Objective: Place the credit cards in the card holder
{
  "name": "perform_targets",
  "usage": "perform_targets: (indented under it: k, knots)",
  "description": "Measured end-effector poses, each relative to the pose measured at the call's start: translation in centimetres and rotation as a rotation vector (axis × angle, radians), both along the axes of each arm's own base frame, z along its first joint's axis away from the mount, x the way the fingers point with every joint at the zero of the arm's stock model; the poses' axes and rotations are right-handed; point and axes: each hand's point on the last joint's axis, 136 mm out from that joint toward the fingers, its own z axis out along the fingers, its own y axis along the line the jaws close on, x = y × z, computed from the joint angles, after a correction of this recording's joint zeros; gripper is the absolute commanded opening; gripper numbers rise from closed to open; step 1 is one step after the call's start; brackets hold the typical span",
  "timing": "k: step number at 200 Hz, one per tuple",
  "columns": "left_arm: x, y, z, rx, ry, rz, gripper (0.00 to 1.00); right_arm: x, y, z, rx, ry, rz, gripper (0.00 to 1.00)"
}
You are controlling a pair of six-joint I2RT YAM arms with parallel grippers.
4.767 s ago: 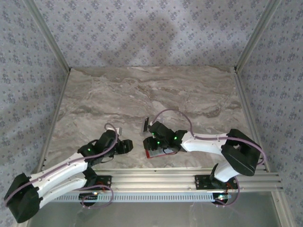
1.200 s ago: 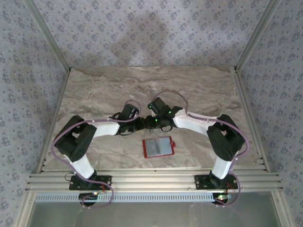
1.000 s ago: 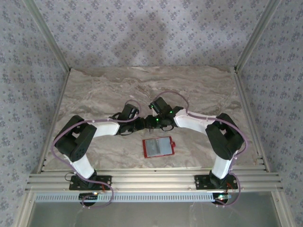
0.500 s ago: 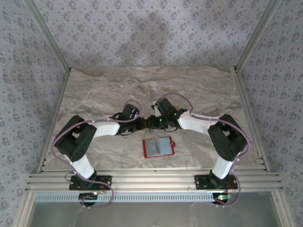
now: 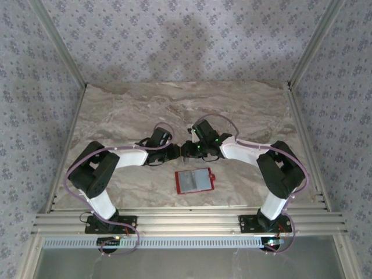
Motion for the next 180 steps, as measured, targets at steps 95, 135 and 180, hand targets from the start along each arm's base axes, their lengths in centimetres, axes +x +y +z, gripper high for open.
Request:
perform_targets:
  k: [95, 135, 180]
  knots:
    - [0.0, -0.1, 0.0, 0.004, -0.003, -0.001, 0.31, -0.4, -0.7, 2.6, 0.021, -0.037, -0.015, 0.11]
    - [0.0, -0.1, 0.0, 0.005, -0.005, -0.001, 0.31, -0.5, -1.7, 2.2, -0.007, -0.032, -0.037, 0.06]
    - [-0.2, -0.1, 0.2, 0.019, -0.005, -0.018, 0.33, -1.0, -3.6, 3.0, -0.042, -0.061, -0.084, 0.02]
